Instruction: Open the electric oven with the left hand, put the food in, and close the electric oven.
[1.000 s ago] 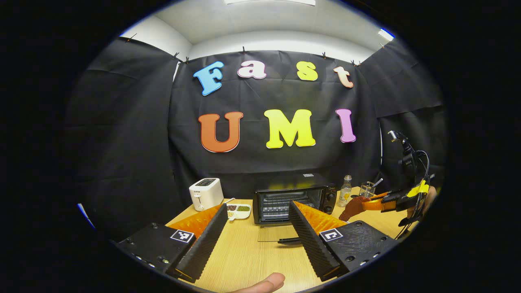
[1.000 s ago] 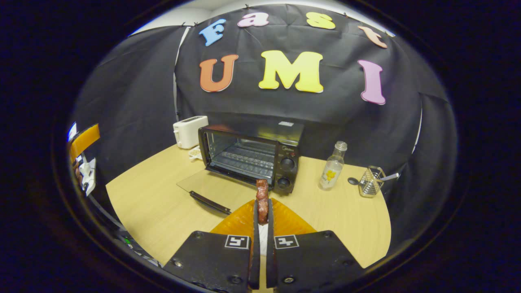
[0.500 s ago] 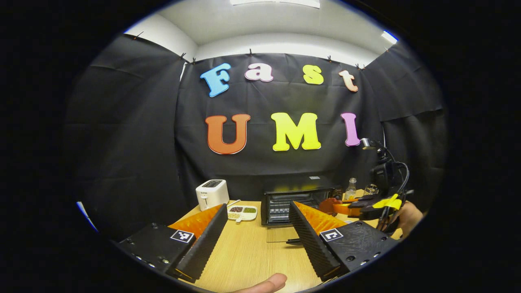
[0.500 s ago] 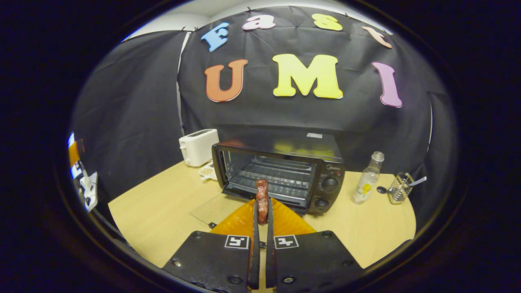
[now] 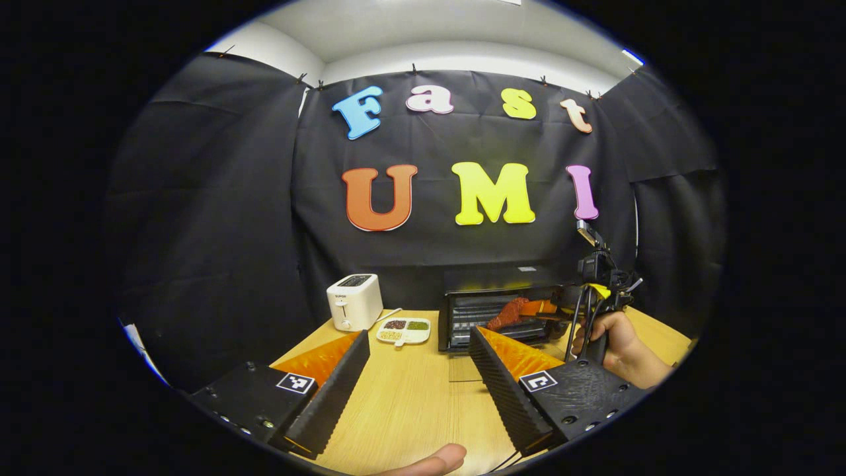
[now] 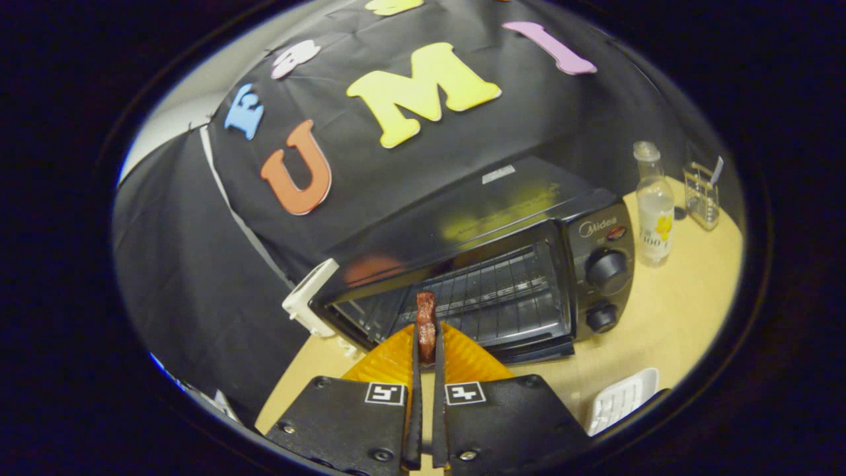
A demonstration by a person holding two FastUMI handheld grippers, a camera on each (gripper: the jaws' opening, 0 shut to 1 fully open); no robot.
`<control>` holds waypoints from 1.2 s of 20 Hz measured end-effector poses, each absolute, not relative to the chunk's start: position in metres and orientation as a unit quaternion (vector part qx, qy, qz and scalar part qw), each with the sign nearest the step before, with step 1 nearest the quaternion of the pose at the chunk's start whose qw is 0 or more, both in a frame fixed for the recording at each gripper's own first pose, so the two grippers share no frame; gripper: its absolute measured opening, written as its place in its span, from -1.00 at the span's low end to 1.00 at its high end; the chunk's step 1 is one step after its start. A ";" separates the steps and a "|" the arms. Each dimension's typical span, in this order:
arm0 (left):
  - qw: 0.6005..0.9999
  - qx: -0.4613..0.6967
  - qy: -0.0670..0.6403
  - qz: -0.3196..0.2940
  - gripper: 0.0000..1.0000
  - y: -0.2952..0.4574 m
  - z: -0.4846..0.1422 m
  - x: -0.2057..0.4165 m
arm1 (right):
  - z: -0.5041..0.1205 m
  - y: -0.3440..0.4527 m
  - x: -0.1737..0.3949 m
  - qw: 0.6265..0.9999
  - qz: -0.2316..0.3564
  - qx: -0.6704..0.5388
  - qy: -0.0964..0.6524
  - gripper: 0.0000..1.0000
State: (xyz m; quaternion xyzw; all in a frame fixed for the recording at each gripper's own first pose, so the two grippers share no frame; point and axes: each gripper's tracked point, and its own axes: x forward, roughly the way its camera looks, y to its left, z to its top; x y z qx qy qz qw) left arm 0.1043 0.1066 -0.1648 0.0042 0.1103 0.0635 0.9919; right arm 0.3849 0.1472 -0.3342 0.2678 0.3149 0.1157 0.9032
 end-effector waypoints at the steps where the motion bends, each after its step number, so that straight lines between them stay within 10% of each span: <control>1: 0.991 0.006 0.115 0.067 0.93 0.110 -0.169 0.105 | -0.340 0.149 0.397 0.890 0.110 0.303 0.323 -0.81; 5: 0.989 -0.010 0.119 0.083 0.93 0.124 -0.180 0.111 | -0.369 0.158 0.436 0.849 0.090 0.388 0.347 -0.80; 14: 0.986 -0.023 0.137 0.089 0.93 0.132 -0.204 0.116 | -0.388 0.156 0.449 0.889 0.065 0.308 0.332 -0.70; 24: 0.984 -0.028 0.157 0.081 0.93 0.125 -0.221 0.111 | -0.359 0.120 0.415 0.961 0.012 0.056 0.272 0.10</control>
